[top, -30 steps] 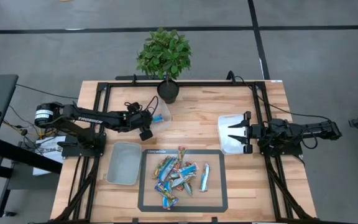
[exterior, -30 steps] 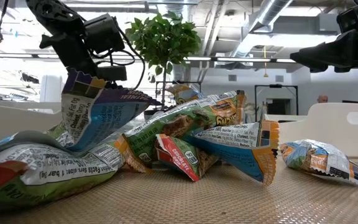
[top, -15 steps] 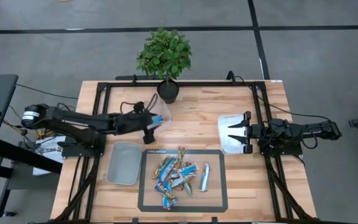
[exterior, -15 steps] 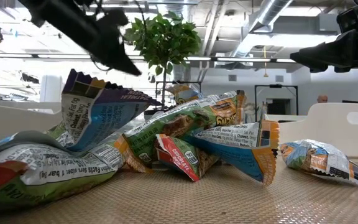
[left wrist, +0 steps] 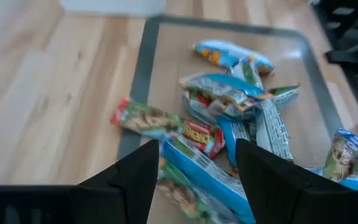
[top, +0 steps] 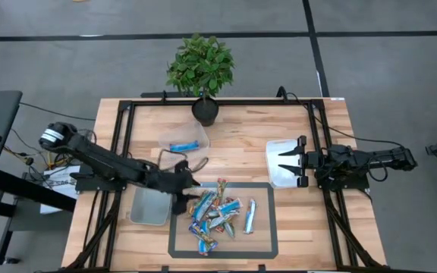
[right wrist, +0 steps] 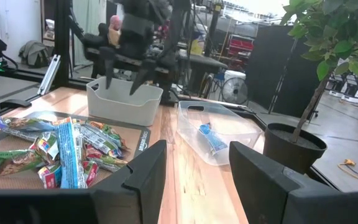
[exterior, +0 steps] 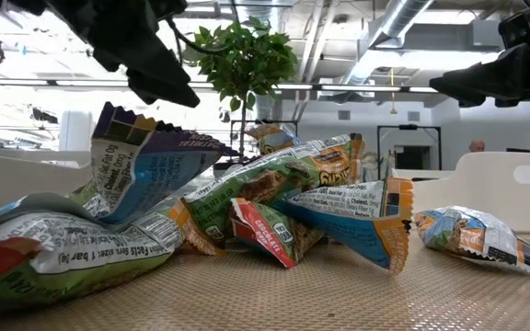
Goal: Pick and place Granola Bars by type
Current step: Put the yellow granola bar into the gray bin
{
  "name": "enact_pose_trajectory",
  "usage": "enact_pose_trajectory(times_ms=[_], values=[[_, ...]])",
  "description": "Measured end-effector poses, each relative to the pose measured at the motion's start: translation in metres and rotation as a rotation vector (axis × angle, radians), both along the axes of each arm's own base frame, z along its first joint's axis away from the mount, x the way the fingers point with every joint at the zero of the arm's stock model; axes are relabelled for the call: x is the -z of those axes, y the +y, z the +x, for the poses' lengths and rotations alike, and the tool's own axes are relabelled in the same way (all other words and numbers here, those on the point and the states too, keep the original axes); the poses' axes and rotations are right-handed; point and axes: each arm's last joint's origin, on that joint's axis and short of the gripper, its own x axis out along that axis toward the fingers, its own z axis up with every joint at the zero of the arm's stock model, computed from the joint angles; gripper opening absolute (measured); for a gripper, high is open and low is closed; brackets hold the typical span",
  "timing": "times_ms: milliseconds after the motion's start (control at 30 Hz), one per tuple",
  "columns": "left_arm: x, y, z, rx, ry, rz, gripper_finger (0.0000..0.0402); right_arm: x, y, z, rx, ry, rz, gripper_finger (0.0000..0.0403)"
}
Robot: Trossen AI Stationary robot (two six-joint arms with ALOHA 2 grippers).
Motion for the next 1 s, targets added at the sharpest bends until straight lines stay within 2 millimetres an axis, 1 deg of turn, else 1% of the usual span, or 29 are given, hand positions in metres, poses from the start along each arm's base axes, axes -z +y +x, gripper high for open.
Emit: enact_pose_trajectory(times_ms=[167,267,400,567,700,1000], values=[[-0.002,-0.016,0.023,-0.114,0.204,-0.045,0.0189,0.0,0.0,0.0,0.0,0.0,0.0,0.0171],[0.002,-0.024,0.033,-0.175,0.342,-0.037,0.0182,0.0,0.0,0.0,0.0,0.0,0.0,0.0171],[0.01,-0.036,0.044,-0.232,0.445,-0.037,0.0175,0.0,0.0,0.0,0.0,0.0,0.0,0.0171],[0.027,-0.044,0.05,-0.285,0.521,-0.038,0.0174,0.0,0.0,0.0,0.0,0.0,0.0,0.0171],[0.043,-0.045,0.051,-0.326,0.584,-0.025,0.0174,0.0,0.0,0.0,0.0,0.0,0.0,0.0171],[0.065,-0.047,0.056,-0.324,0.642,-0.02,0.0174,0.0,0.0,0.0,0.0,0.0,0.0,0.0171]])
